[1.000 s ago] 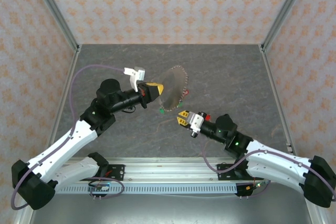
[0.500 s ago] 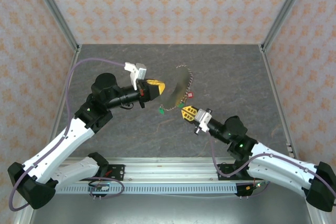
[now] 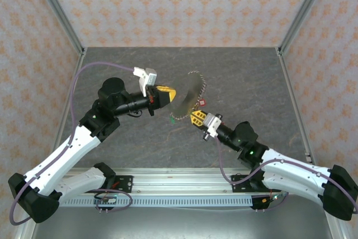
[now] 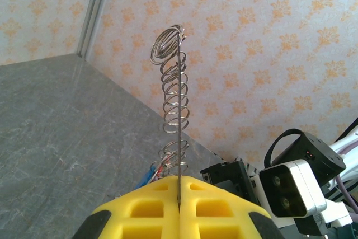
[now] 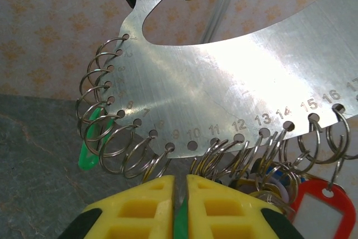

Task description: Put the keys on the keyring

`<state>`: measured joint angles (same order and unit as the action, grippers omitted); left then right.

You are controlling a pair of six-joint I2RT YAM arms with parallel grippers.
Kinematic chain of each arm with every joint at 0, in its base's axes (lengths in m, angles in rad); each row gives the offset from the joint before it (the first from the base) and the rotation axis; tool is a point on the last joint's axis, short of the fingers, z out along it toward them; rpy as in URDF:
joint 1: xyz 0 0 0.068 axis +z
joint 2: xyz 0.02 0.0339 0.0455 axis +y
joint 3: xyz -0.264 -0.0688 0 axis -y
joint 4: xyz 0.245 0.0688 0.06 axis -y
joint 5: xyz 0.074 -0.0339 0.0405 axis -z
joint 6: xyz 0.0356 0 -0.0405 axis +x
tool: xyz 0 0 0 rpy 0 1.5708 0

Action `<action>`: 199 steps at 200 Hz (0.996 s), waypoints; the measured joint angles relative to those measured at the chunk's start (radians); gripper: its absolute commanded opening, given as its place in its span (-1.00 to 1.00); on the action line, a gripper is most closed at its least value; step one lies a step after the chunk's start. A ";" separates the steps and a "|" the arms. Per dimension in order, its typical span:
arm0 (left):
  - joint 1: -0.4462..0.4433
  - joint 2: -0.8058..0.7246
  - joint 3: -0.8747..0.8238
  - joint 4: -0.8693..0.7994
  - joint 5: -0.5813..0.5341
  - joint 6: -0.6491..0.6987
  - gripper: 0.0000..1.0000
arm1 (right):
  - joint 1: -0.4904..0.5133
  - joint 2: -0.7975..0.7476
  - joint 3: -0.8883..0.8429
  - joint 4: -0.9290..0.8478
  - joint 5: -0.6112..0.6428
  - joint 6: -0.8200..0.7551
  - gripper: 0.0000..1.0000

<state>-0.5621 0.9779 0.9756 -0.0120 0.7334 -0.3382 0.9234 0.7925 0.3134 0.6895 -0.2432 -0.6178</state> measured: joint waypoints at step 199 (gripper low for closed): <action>0.000 0.008 0.004 -0.001 -0.002 -0.001 -1.00 | 0.000 0.047 0.001 0.035 0.043 0.019 -0.99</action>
<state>-0.5621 0.9863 0.9794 -0.0128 0.7315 -0.3389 0.9234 0.8394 0.3145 0.7246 -0.1997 -0.5983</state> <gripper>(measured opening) 0.043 0.038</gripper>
